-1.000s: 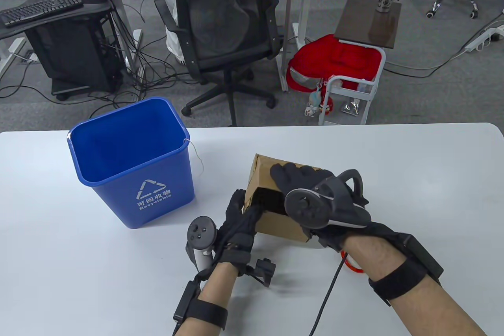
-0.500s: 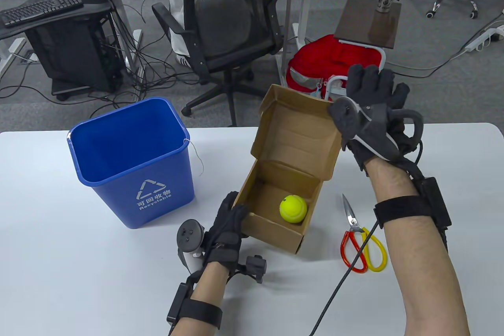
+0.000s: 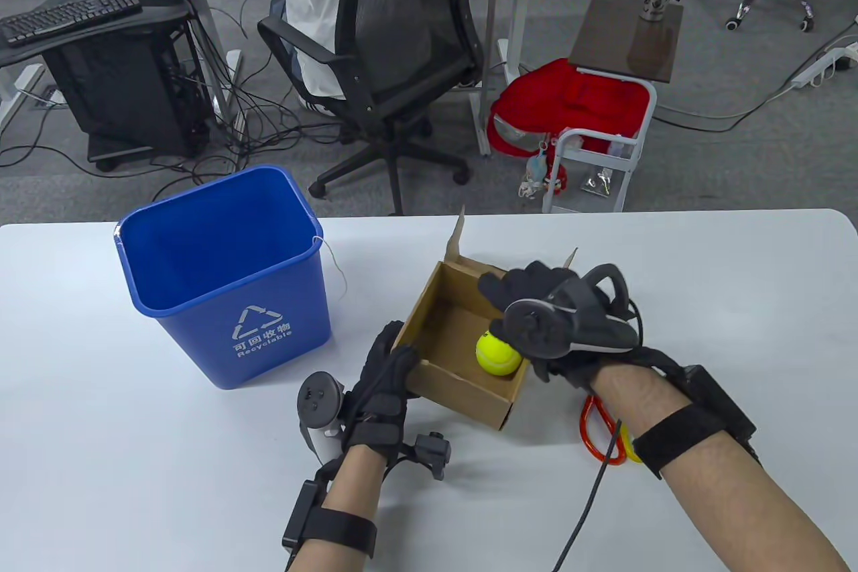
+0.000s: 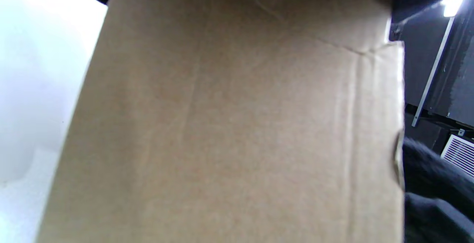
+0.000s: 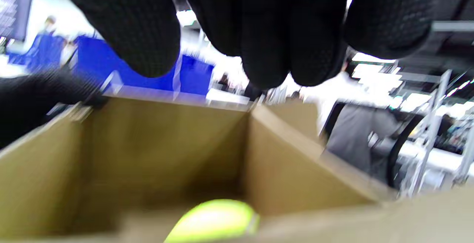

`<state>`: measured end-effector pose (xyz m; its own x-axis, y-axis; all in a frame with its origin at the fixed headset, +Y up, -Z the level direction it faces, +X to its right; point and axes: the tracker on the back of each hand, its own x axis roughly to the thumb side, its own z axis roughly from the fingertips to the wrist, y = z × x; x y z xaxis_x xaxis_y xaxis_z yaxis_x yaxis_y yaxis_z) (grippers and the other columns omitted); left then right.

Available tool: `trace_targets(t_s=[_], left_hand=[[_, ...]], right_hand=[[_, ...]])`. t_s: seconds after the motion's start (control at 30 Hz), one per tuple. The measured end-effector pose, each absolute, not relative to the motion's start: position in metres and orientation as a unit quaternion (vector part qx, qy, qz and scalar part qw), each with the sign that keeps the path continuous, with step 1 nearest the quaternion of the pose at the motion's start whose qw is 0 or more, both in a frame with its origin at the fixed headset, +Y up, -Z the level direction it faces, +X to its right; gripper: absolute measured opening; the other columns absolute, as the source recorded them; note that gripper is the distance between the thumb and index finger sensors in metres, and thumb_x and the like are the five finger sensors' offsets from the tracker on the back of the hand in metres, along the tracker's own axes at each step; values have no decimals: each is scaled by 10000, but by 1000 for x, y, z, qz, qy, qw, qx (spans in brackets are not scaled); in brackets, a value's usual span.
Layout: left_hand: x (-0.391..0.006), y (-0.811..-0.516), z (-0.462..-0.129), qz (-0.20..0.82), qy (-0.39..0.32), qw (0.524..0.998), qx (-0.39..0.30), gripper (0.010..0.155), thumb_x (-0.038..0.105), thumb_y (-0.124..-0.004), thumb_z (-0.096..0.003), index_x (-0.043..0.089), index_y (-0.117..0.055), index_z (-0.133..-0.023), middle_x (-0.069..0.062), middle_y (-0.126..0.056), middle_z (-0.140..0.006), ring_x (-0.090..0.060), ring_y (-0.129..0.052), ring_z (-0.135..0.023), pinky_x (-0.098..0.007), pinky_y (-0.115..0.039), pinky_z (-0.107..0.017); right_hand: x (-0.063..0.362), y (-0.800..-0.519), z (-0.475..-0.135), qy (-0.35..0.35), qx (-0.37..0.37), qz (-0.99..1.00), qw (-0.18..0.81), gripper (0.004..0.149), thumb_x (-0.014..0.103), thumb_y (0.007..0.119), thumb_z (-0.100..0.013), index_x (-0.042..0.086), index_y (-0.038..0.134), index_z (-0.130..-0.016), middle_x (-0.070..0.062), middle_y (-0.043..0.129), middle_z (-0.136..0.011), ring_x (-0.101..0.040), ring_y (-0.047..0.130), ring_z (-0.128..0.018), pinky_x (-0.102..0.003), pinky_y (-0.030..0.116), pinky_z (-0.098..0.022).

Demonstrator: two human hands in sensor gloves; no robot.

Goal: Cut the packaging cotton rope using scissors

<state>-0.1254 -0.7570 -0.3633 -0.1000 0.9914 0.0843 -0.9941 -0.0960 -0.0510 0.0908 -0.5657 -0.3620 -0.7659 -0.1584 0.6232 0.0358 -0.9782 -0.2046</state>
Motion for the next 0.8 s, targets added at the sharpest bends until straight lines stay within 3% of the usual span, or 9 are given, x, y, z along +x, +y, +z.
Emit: trace_targets(t_s=[0.17,0.3,0.5,0.6,0.7,0.8], left_hand=[[-123,-752,-362,745,-70,663,10,822,615,-746,-562,132,-434,-1150,-317,-348,-1136,-685,-543,-861,-719,-627,-549],[-126,-750,-363,731,-73,678,18,822,613,-751,-558,124,-447,-1145,-316,-362,-1134,-686,-546,-856,-720,-628,-547],[-121,-748,-362,716,-83,693,13,819,596,-775,-555,115,-464,-1140,-321,-367,-1133,-696,-536,-851,-729,-618,-549],[-117,-746,-361,701,-95,706,10,819,598,-778,-553,113,-472,-1137,-319,-377,-1132,-696,-545,-847,-727,-624,-546],[-113,-745,-361,698,-102,709,0,811,592,-785,-553,109,-488,-1132,-318,-383,-1132,-700,-541,-844,-730,-617,-548],[-112,-751,-362,710,-101,697,-10,813,603,-772,-556,103,-488,-1132,-322,-389,-1128,-696,-551,-839,-722,-626,-542]], right_hand=[[63,-603,-363,-22,-340,-927,154,826,493,893,-387,153,621,-1089,-234,704,-1111,-511,755,-909,-684,719,-578],[61,-620,-374,-101,-316,-934,135,874,499,893,-393,150,553,-1119,-252,643,-1142,-545,711,-932,-709,681,-601],[67,-647,-389,-209,-252,-935,138,858,457,894,-418,104,545,-1118,-309,610,-1131,-559,774,-867,-693,713,-568],[68,-659,-392,-219,-233,-932,168,867,416,911,-416,91,522,-1119,-309,624,-1120,-535,832,-810,-657,752,-532],[70,-669,-392,-244,-227,-923,192,948,462,918,-404,76,428,-1118,-275,677,-1069,-487,887,-719,-601,791,-474],[73,-666,-392,-211,-243,-931,171,903,512,943,-363,60,585,-1056,-263,772,-980,-448,939,-602,-565,834,-390]])
